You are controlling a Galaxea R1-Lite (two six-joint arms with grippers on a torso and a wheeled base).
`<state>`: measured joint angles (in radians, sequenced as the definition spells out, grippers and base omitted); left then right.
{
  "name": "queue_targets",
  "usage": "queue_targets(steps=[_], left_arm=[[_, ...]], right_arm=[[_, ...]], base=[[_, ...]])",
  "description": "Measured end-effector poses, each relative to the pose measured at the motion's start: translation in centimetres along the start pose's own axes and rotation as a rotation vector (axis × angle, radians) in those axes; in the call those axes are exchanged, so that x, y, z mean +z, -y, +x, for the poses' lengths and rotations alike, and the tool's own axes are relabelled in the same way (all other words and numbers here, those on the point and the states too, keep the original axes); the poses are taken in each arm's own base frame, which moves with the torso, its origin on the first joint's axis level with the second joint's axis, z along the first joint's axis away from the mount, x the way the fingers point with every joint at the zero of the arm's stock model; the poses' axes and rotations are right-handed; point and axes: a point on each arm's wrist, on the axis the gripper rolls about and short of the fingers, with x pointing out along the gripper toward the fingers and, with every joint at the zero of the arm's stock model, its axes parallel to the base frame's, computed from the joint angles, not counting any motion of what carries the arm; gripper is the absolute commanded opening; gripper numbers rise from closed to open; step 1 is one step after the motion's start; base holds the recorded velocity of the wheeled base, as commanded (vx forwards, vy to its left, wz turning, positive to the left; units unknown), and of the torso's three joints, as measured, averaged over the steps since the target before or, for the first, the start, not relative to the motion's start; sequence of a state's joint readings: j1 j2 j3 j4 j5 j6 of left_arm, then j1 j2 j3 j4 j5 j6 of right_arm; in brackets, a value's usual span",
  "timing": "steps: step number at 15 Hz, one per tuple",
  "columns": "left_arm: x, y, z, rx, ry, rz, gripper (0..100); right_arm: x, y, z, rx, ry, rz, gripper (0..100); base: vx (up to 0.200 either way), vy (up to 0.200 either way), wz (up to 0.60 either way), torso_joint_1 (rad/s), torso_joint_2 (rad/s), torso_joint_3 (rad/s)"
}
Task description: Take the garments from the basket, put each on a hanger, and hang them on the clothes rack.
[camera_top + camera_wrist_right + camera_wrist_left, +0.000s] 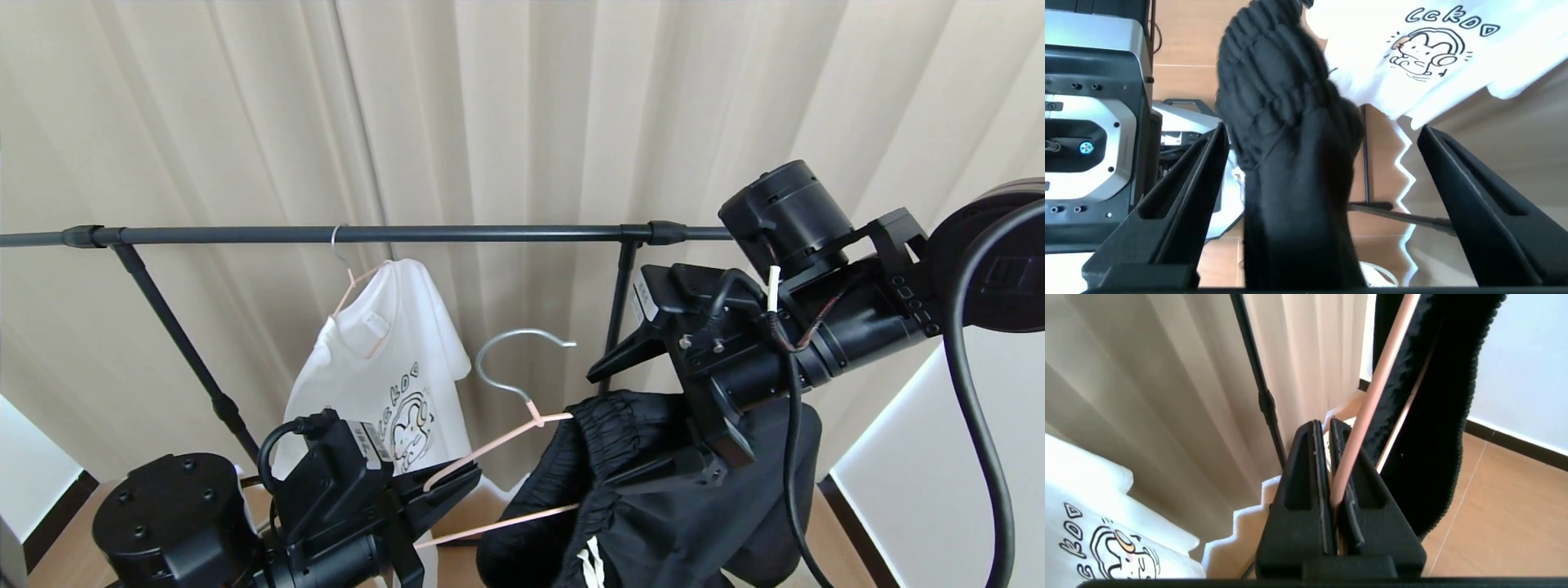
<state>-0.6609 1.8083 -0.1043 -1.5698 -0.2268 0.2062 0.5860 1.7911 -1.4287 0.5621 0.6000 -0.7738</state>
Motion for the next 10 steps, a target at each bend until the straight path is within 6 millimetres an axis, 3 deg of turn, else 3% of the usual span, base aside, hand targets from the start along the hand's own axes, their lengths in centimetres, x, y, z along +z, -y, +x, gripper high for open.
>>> queue_targets(steps=[5,6,10], left_arm=[[-0.04,0.33,-0.03,-0.015,-0.004,0.0,0],[-0.04,0.35,-0.04,-0.015,-0.003,0.0,0],[-0.02,0.33,-0.04,-0.011,-0.003,-0.002,0]], right_arm=[[-0.02,0.16,0.11,-0.016,-0.012,0.0,100],[-0.02,0.16,0.11,-0.015,-0.012,0.001,0],[-0.09,0.1,0.13,-0.013,-0.013,0.006,0]], base=[[0.0,0.0,0.0,0.0,0.0,0.0],[0.0,0.0,0.0,0.0,0.0,0.0],[0.0,0.0,0.0,0.0,0.0,0.0]])
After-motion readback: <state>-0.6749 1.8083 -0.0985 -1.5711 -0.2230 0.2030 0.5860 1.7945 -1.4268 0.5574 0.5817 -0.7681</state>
